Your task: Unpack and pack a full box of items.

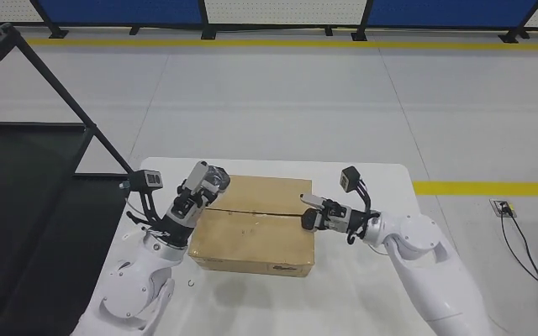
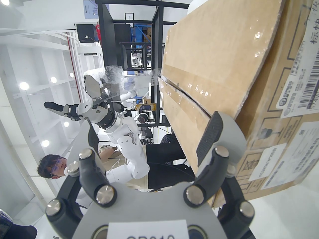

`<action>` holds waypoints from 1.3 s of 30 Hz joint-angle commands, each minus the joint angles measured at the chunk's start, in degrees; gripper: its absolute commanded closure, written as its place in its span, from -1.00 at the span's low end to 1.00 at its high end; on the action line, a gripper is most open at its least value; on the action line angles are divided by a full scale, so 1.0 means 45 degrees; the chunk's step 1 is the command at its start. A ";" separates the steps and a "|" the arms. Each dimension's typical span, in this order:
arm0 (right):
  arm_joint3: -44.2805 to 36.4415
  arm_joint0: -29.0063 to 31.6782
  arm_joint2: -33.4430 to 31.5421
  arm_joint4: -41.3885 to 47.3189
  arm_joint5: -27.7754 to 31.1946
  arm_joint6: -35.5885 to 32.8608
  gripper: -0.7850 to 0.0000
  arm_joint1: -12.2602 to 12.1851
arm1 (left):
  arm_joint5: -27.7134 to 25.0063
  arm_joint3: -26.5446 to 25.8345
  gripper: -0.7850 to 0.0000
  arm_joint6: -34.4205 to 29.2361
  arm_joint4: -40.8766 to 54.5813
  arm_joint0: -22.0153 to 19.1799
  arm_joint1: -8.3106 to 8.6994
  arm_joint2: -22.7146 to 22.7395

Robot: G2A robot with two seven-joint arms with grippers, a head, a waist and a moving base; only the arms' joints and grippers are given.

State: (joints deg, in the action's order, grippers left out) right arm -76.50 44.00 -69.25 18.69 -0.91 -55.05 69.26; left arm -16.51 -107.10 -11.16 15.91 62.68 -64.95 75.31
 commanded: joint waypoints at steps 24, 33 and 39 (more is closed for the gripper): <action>0.0736 -0.0274 0.0282 0.0450 -0.0196 -0.0189 -1.00 -0.0019 | 0.0860 0.0596 -1.00 0.0243 -0.2135 -0.0906 -0.0567 -0.2115; 0.0828 -0.0319 0.0358 0.0524 -0.0176 -0.0202 -1.00 -0.0031 | 0.0979 0.0737 -1.00 0.0195 -0.2838 -0.1049 -0.0758 -0.2667; 0.0864 -0.0348 0.0426 0.0565 -0.0115 -0.0169 -1.00 -0.0031 | 0.1143 0.0700 -1.00 0.0227 -0.3379 -0.1168 -0.0891 -0.3028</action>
State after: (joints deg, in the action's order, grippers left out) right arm -72.62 42.43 -67.36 21.19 -1.45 -55.87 69.12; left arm -11.54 -103.91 -10.18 1.01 57.50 -68.86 61.97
